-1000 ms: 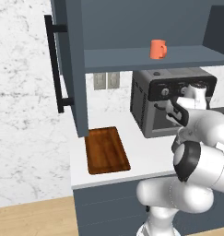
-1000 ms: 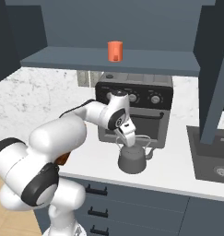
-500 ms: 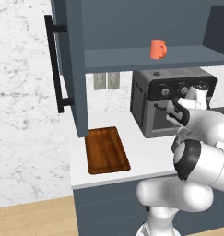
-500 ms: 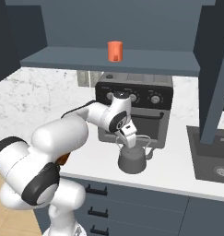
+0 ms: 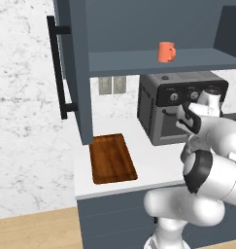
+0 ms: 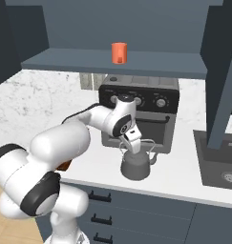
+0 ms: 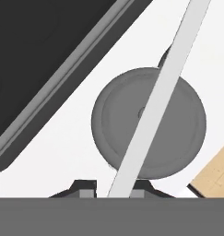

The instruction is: Pick the kettle from the counter and place it on the tray. Then pick the mug from the cabinet and place it on the tray. Then close the cabinet doors.

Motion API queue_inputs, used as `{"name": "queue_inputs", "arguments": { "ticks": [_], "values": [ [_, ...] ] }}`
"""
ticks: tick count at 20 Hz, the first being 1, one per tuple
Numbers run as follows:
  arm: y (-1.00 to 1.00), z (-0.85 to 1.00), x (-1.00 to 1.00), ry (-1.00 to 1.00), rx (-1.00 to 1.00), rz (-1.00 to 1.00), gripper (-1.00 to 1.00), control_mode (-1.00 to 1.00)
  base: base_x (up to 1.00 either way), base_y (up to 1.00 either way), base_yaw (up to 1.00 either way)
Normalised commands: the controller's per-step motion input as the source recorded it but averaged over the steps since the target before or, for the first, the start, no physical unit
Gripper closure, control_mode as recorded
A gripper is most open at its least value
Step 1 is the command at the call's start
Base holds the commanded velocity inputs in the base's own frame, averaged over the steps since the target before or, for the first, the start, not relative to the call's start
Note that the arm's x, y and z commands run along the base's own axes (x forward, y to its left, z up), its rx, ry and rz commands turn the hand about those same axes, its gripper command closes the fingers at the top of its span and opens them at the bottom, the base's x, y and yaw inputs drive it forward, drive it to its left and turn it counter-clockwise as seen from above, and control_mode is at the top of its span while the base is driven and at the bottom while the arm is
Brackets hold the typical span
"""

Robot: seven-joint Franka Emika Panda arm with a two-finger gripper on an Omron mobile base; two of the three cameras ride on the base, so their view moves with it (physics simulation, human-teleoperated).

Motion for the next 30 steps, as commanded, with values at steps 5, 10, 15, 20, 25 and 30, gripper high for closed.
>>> {"name": "queue_inputs", "arguments": {
  "ticks": [5, 10, 15, 20, 25, 30],
  "values": [
    [0.36, 0.19, -0.44, -0.09, 0.00, 0.00, 1.00, -1.00, 0.00, 0.00, 0.00],
    [0.67, 0.14, -0.20, -0.16, -0.01, 0.07, 1.00, -1.00, 0.00, 0.00, 0.00],
    [0.69, 0.01, 0.00, -0.10, 0.00, 0.20, 1.00, -1.00, 0.00, 0.00, 0.00],
    [0.80, 0.00, 0.00, -0.01, 0.00, 0.20, 1.00, -1.00, 0.00, 0.00, 0.00],
    [0.86, 0.00, 0.00, 0.06, -0.02, 0.22, 1.00, -1.00, 0.00, 0.00, 0.00],
    [0.88, 0.00, 0.11, 0.11, -0.01, 0.21, 1.00, -1.00, 0.00, 0.00, 0.00]
  ]
}}
